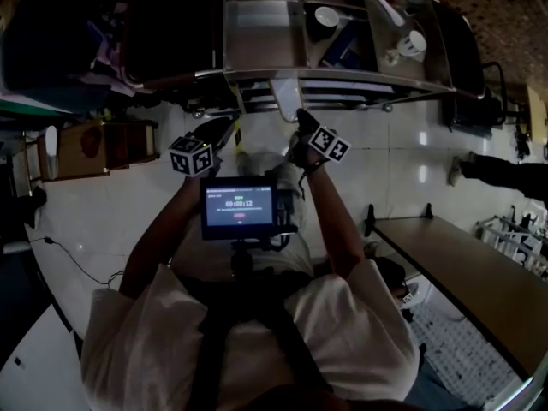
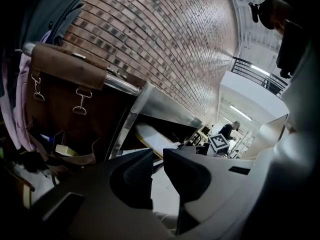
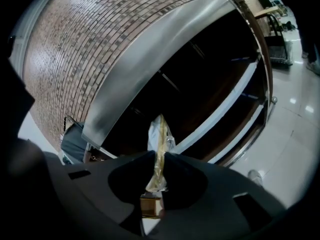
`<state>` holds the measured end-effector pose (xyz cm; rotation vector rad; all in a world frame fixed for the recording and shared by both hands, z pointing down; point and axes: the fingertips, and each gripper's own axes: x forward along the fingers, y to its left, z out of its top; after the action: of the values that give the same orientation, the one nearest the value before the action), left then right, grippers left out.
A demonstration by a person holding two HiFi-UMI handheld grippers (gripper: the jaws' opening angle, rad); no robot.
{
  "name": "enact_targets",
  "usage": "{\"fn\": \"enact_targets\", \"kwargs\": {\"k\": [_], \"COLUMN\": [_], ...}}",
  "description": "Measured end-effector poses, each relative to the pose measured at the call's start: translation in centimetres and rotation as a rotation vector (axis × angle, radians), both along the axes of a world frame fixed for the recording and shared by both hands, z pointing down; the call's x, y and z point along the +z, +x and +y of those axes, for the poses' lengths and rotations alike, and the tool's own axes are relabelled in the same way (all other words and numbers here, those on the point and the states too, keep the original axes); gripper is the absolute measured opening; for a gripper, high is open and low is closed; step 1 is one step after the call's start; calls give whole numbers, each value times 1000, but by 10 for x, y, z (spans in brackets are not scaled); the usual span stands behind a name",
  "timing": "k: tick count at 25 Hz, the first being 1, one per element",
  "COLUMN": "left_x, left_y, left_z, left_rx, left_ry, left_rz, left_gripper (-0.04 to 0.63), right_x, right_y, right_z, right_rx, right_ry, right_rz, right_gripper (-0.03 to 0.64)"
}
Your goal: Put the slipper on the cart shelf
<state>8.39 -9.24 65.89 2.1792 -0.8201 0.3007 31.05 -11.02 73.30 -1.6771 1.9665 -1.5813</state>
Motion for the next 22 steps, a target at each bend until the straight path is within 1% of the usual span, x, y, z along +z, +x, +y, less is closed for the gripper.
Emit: {"fn": "enact_targets", "kwargs": {"k": [9,15,22], "left_x": [-1,5,4], "left_y": [14,19,35], "left_z": [1,4,9], "left_rx": [3,6,25], "left_ry": [-10,-17,-14], "left_rz": [1,1,6], "left_gripper": [60,60,60], "right_x": [17,15,5], "right_y": [11,17,27], "right_z": [-17,-14,-4], "right_rx": [20,19,27], "right_ry": [-21,-15,4], "right_rz": [-3,-8,-21], "right_gripper": [66,64,64]}}
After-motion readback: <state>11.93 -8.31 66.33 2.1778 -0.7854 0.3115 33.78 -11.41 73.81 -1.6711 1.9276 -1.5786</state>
